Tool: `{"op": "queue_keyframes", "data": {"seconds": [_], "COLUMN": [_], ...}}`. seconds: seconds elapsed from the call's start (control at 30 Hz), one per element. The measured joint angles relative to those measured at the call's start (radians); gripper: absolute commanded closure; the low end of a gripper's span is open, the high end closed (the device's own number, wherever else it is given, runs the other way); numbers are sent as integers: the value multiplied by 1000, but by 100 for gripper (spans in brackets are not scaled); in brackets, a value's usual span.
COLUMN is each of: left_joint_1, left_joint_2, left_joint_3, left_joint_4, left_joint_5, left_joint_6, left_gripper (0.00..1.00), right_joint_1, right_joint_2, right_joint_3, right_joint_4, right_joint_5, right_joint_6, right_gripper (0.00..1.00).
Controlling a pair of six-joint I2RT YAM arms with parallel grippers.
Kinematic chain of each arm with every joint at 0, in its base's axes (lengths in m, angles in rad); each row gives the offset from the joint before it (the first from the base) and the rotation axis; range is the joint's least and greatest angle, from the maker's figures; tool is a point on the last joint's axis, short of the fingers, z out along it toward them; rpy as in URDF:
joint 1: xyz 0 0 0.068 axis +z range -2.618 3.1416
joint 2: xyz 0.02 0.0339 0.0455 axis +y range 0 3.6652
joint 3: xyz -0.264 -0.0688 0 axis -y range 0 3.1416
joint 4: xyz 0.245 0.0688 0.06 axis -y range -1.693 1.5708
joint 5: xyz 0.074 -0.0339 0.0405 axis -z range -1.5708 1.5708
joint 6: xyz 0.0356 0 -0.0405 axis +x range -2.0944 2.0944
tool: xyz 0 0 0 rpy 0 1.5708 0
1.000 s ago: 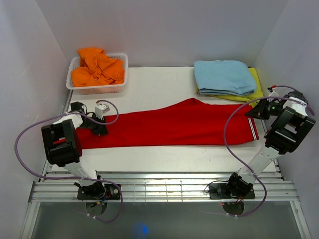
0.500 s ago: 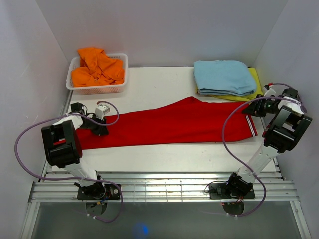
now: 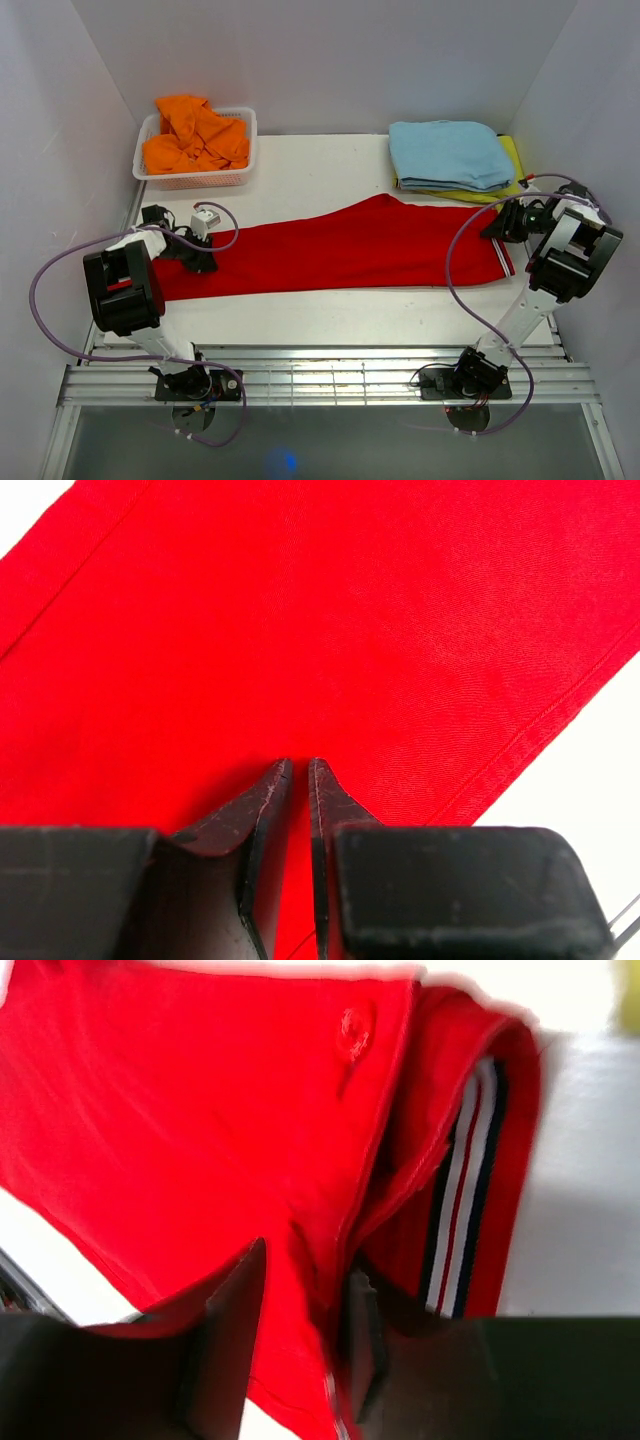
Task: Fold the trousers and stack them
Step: Fold the trousers
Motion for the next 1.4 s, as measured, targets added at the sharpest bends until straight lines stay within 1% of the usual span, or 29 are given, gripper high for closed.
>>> {"op": "queue_keyframes", "data": {"seconds": [0.03, 0.07, 0.27, 0.4, 0.53, 0.67, 0.8, 0.93, 0.97, 1.07, 1.2, 1.27, 1.37, 1.4], "left_joint_1": [0, 0, 0, 0, 0, 0, 1, 2, 2, 3, 5, 7, 8, 8], "left_joint_2": [0, 0, 0, 0, 0, 2, 2, 2, 0, -12, -32, -43, -60, -68], "left_joint_3": [0, 0, 0, -1, -6, -6, -7, -11, -12, -19, -34, -43, -56, -62], "left_joint_4": [0, 0, 0, 1, 9, 12, 14, 17, 17, 15, 12, 8, -2, -11], "left_joint_5": [0, 0, 0, 0, 4, 9, 10, 13, 14, 18, 26, 31, 39, 39], "left_joint_6": [0, 0, 1, 1, 1, 0, 0, 0, 0, 1, 24, 46, 89, 103], "left_gripper": [73, 73, 74, 74, 74, 74, 74, 71, 68, 62, 58, 57, 54, 51], "right_joint_1": [0, 0, 0, 2, 15, 34, 50, 55, 56, 63, 75, 77, 69, 65], "right_joint_2": [8, 14, 17, 15, -9, 11, 89, 156, 167, 172, 130, 88, 9, -18], "right_joint_3": [-10, -20, 6, 76, 107, 163, 187, 144, 137, 118, 71, 22, -66, -96], "right_joint_4": [-5, -6, -21, -43, 8, 26, 62, 124, 133, 158, 189, 195, 188, 185], "right_joint_5": [3, 8, -3, -63, -109, -101, -63, -11, 2, 38, 103, 147, 212, 233], "right_joint_6": [-13, -19, -20, 30, 119, 156, 154, 148, 143, 126, 97, 70, 20, 3], "right_gripper": [79, 92, 92, 92, 92, 92, 92, 92, 92, 92, 92, 92, 92, 92]}}
